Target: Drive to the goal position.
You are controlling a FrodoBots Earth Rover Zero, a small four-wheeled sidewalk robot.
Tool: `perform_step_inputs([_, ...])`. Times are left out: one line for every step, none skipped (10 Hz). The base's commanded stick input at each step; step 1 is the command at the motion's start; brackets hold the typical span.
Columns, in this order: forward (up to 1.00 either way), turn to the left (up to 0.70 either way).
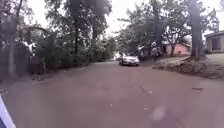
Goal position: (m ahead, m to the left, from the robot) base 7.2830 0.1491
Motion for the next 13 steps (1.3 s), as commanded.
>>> perform_step_inputs([0.7,0.0])
perform_step_inputs([0.7,0.0])
perform_step_inputs([0.7,0.0])
perform_step_inputs([0.7,0.0])
perform_step_inputs([0.7,0.0])
perform_step_inputs([0.7,0.0])
perform_step_inputs([0.7,0.0])
perform_step_inputs([0.7,0.0])
perform_step_inputs([0.7,0.0])
perform_step_inputs([0.7,0.0])
perform_step_inputs([0.7,0.0])
perform_step_inputs([0.7,0.0])
perform_step_inputs([0.7,0.0])
